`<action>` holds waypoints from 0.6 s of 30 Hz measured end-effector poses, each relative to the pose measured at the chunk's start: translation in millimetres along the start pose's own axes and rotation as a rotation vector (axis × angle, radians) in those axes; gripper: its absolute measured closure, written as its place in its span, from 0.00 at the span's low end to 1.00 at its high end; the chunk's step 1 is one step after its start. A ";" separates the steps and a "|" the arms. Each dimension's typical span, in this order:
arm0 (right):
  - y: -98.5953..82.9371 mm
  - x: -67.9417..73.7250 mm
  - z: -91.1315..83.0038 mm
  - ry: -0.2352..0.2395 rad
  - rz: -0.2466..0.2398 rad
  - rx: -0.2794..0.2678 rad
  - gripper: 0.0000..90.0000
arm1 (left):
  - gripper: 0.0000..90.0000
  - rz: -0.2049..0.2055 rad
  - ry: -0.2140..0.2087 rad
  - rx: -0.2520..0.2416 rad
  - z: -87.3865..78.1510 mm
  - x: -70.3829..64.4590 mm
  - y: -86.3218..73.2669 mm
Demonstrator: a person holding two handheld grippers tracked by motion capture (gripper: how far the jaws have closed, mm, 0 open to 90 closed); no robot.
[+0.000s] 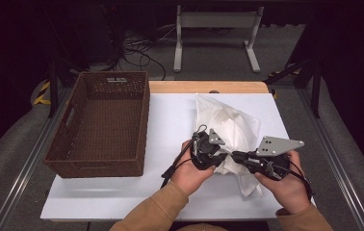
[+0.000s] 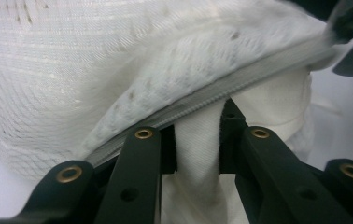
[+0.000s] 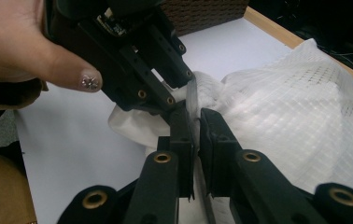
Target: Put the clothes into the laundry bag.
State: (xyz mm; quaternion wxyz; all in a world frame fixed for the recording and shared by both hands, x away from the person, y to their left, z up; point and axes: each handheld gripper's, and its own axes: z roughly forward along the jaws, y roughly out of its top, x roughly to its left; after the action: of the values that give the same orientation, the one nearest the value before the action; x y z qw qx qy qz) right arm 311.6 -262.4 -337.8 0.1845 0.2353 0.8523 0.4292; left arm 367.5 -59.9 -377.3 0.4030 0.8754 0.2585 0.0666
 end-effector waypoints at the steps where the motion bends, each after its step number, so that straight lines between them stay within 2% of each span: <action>1: -1.1 -0.4 -1.9 -0.001 0.002 -0.003 0.91 | 0.85 -0.005 0.003 0.001 -0.2 0.7 0.6; 8: -13.6 -0.5 -13.5 -0.042 0.024 0.000 0.85 | 0.84 -0.021 -0.021 -0.001 1.3 4.9 3.3; 11: -23.0 2.3 -17.6 -0.034 0.043 0.019 0.85 | 0.84 -0.035 -0.027 -0.002 0.8 6.6 3.7; 13: -30.9 5.1 -17.7 -0.015 0.061 0.044 0.85 | 0.84 -0.037 -0.027 0.001 0.2 7.4 3.8; 18: -49.7 7.9 -8.3 -0.002 0.094 0.131 0.84 | 0.84 -0.045 -0.033 -0.007 0.8 8.4 4.7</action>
State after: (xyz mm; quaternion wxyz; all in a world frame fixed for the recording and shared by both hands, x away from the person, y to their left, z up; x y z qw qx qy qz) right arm 288.8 -289.3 -374.6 0.1493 0.2872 0.8662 0.3806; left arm 376.9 -58.7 -375.1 0.4117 0.8690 0.2711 0.0438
